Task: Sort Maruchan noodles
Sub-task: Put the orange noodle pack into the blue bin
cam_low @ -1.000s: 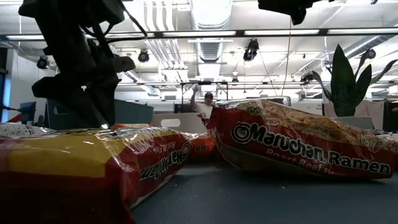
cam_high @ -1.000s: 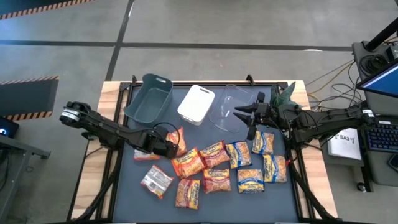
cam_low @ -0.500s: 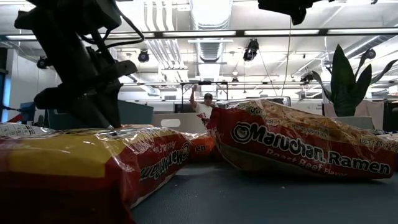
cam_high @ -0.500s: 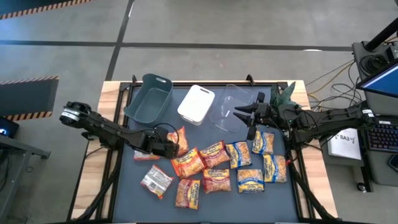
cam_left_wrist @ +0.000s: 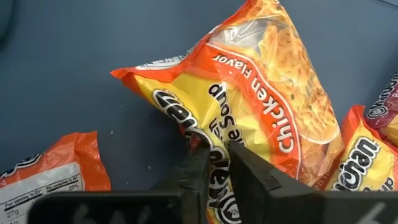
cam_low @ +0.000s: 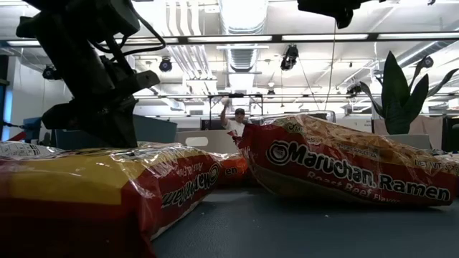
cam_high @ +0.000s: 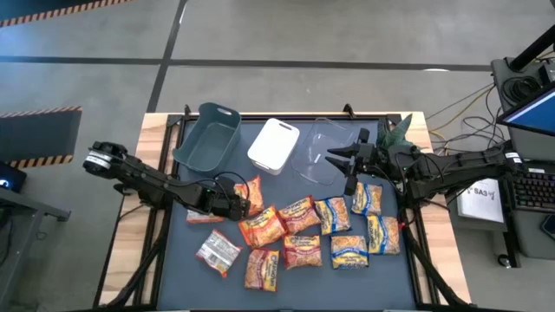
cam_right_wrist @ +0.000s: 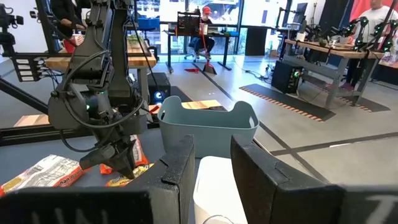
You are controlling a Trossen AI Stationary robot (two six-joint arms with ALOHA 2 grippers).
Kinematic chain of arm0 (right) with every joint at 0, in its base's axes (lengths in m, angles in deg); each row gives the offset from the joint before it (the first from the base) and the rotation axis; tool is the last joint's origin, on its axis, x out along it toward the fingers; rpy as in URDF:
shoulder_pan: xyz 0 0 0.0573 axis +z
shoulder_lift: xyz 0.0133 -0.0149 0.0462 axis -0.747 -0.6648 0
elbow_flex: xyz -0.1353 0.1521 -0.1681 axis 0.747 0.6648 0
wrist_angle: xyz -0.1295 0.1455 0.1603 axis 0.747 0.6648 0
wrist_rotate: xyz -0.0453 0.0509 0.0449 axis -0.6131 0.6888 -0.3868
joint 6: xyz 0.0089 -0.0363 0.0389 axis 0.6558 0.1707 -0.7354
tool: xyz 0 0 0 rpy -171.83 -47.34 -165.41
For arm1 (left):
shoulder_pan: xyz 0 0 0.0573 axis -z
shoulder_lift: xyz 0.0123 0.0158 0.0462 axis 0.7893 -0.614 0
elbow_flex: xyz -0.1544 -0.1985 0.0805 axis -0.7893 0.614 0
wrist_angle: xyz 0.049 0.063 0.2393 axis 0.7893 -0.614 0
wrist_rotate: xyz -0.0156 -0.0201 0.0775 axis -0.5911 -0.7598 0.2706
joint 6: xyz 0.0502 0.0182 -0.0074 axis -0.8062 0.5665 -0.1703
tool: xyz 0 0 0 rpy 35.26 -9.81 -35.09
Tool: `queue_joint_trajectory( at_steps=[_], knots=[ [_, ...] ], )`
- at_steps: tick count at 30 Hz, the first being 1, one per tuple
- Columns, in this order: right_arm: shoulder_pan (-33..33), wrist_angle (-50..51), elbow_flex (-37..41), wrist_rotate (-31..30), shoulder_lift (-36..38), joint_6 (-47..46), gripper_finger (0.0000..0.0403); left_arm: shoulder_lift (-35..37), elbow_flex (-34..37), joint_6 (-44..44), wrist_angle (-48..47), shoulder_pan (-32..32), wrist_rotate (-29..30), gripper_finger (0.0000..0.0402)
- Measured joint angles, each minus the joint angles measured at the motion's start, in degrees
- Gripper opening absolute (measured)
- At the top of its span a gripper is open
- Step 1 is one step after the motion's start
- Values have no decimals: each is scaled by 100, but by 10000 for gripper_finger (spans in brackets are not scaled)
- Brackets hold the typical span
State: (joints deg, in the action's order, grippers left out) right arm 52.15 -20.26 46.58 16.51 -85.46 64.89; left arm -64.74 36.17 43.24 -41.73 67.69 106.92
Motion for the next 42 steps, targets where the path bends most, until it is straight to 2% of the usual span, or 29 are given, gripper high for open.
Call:
queue_joint_trajectory(
  at_steps=[4,12,16,22,28,30,39,42],
  knots=[
    [-1,-1,0,0,0,1,95,-1,0,-1,7,21,2,8],
    [0,-1,0,0,0,1,95,-3,-30,-189,17,160,39,1],
    [0,-1,0,-1,0,1,95,-1,-351,-1073,-74,299,54,1],
    [-1,-3,0,0,0,1,96,1,-1090,-2311,-1179,339,298,0],
    [-1,-1,0,0,0,3,95,6,-1666,-4525,-1331,596,524,0],
    [1,-1,0,0,0,7,96,6,-1755,-4781,-1403,616,527,0],
    [-1,-1,0,0,0,21,95,8,-1819,-4896,-1548,654,565,0],
    [1,-3,0,-1,0,23,95,26,-2046,-5108,-1677,644,655,0]
  ],
)
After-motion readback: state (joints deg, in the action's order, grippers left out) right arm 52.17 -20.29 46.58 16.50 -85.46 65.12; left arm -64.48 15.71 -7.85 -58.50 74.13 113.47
